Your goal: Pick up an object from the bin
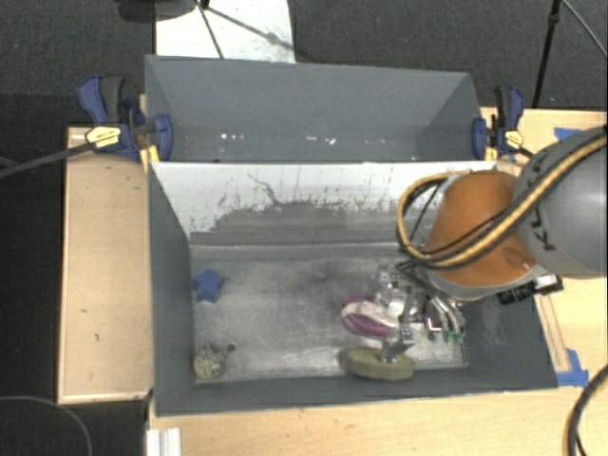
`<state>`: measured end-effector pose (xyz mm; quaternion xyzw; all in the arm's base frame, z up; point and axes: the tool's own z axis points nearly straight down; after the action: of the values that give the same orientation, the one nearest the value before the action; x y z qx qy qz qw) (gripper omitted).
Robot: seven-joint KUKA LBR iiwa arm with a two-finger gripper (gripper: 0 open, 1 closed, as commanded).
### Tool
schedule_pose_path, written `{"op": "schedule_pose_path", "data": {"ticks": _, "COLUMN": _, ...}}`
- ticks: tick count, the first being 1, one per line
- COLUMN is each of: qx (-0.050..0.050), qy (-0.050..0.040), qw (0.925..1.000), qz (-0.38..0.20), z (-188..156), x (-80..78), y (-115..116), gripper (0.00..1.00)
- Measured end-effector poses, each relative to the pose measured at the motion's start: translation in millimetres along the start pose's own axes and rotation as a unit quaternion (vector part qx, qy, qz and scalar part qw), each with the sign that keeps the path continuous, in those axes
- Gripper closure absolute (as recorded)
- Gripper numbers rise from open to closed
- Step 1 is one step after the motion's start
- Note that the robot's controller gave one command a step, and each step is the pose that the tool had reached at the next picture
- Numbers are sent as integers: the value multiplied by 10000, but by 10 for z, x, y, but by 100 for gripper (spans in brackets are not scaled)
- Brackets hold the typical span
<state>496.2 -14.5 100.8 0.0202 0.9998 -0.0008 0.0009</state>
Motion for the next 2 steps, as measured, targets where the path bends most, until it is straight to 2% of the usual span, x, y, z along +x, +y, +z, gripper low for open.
{"op": "schedule_pose_path", "data": {"ticks": 1, "qx": 4, "qy": 8, "qw": 9975, "qz": 710, "z": 283, "x": -129, "y": 16, "gripper": 0}}
{"op": "schedule_pose_path", "data": {"ticks": 2, "qx": 6, "qy": 33, "qw": 9825, "qz": 1862, "z": 285, "x": -76, "y": 193, "gripper": 0}}
